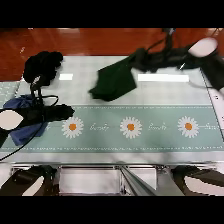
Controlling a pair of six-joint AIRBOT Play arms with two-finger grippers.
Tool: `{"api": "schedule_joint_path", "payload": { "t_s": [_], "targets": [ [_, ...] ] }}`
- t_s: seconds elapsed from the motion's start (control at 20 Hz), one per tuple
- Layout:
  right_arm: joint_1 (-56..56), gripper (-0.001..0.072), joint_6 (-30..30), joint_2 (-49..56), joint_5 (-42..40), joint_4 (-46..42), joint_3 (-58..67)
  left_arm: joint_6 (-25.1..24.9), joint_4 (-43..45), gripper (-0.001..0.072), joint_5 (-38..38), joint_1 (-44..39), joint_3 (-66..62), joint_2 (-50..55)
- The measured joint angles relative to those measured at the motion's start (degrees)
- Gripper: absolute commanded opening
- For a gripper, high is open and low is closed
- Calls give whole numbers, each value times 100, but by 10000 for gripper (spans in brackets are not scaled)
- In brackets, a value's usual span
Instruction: Fold the shirts.
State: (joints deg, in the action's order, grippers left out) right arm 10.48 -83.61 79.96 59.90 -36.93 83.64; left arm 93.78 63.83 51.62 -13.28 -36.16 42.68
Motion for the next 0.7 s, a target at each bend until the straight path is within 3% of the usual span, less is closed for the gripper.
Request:
{"api": "schedule_joint_path", "payload": {
  "t_s": [0.3, 0.7],
  "targets": [
    [-1331, 25, -452, -70, 1025, -468, 1576, -2, 0, 21, 15, 2, 0, 0],
    [-3923, 26, -649, -393, 2334, -332, 1921, -15, 42, 22, 118, 28, -7, 0]
  ]
}}
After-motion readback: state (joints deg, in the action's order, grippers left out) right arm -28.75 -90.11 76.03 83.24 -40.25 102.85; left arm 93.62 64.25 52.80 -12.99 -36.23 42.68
